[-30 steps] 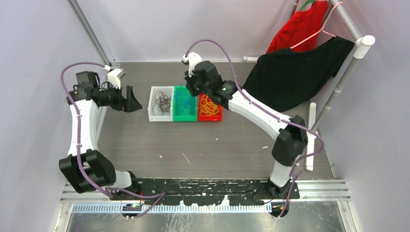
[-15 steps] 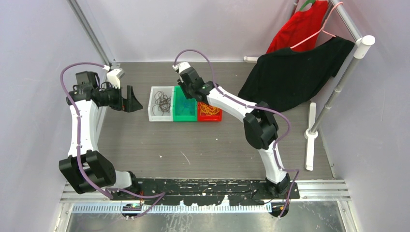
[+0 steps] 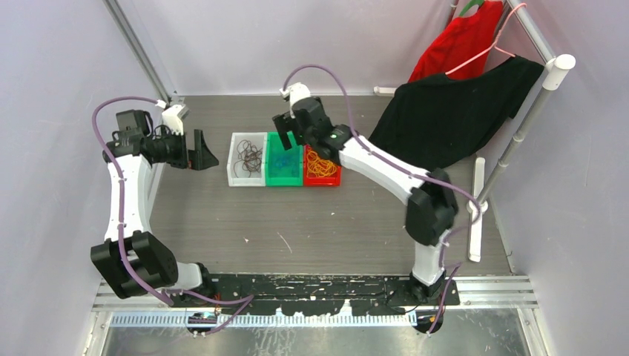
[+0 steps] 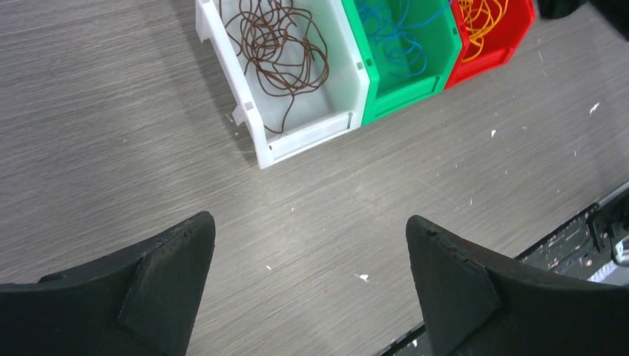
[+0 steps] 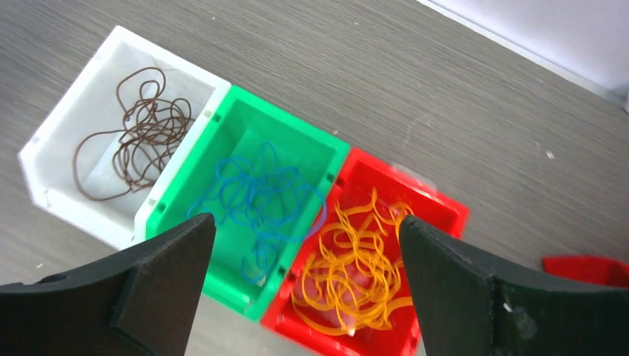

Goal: Untangle the cables

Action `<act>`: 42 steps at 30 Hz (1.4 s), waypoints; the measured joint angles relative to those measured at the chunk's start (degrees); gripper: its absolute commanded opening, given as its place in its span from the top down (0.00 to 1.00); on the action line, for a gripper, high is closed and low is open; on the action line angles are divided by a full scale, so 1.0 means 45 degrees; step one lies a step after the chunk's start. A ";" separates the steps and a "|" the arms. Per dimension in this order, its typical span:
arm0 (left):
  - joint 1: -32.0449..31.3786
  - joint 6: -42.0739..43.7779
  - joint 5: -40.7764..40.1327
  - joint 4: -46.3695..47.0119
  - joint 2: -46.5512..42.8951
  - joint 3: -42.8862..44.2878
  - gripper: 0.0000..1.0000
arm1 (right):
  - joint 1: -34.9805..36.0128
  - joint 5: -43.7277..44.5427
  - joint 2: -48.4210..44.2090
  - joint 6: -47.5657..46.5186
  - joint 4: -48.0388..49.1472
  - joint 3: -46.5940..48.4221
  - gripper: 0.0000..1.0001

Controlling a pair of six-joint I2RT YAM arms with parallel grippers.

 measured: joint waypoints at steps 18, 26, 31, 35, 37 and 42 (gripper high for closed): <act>-0.0024 -0.3031 -0.1316 0.8106 -0.0165 -0.6800 0.00 | -0.3589 0.8446 -1.2726 0.3905 0.1914 -1.3755 0.00; -0.1166 -0.3983 -0.2283 1.4897 -0.0107 -1.0516 0.01 | -0.5221 1.0938 -1.4192 0.3031 0.6319 -1.8331 0.00; -0.2234 -0.4007 -0.2720 1.9103 0.0209 -1.2424 0.01 | -0.7072 1.0132 -1.2284 0.2905 0.8641 -1.8952 0.00; -0.2429 -0.4065 -0.3201 2.2814 0.1511 -1.3848 0.01 | -0.7941 0.8840 -1.0501 0.2851 1.0948 -1.9084 0.00; -0.2448 -0.4119 -0.3536 2.3907 0.2001 -1.4319 0.00 | -0.8106 0.8038 -0.9340 0.2735 1.2216 -1.9069 0.00; -0.2463 -0.4405 -0.4245 2.5684 0.3031 -1.4236 0.01 | -0.8223 0.6071 -0.6275 0.2166 1.4940 -1.9054 0.00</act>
